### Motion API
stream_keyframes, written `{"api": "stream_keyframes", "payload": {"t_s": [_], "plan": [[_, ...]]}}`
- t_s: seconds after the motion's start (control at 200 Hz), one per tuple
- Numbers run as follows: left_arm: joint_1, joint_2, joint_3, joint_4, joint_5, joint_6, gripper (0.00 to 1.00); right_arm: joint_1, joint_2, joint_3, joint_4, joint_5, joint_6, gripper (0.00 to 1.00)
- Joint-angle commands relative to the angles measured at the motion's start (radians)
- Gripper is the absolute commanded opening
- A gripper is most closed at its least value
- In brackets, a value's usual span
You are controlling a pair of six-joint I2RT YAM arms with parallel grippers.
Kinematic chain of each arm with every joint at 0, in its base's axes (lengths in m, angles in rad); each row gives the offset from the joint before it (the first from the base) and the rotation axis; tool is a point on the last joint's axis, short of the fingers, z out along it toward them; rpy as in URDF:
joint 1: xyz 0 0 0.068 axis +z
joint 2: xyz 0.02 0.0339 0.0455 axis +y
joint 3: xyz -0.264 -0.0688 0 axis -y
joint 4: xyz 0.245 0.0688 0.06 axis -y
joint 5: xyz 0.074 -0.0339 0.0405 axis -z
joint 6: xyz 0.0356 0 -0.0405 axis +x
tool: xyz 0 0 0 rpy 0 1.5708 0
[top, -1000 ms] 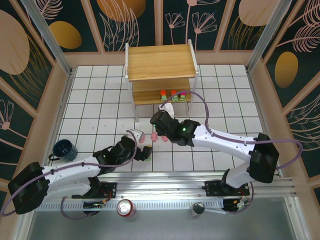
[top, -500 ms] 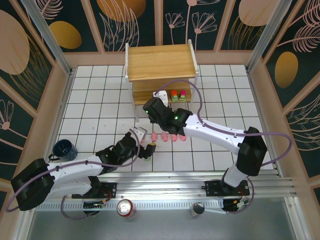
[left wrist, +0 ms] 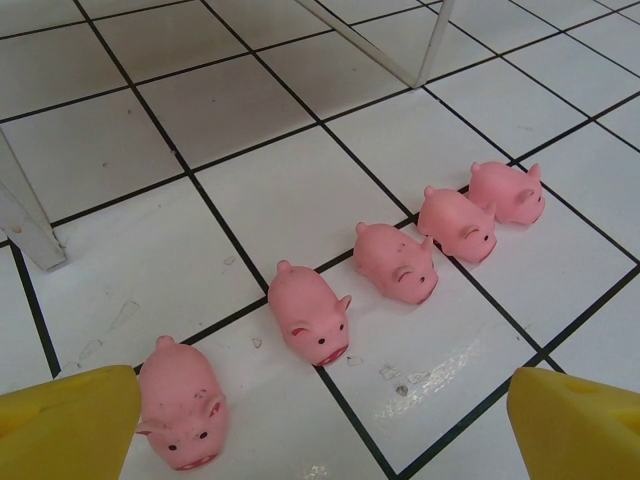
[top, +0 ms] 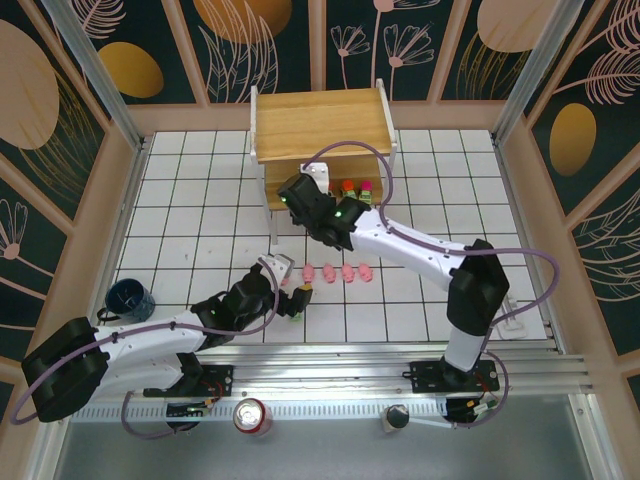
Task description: Place and organize the plastic toys onto the shelf
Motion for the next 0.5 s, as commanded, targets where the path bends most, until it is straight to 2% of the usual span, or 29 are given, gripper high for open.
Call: {"api": "stream_keyframes", "payload": {"t_s": [0.0, 0.495], "plan": [[-0.007, -0.015, -0.012, 0.028, -0.013, 0.014, 0.94, -0.012, 0.033, 0.05, -0.008, 0.038, -0.022, 0.28], [-0.006, -0.011, -0.012, 0.029, -0.016, 0.012, 0.94, -0.056, 0.091, 0.071, 0.021, 0.014, -0.04, 0.28]]}}
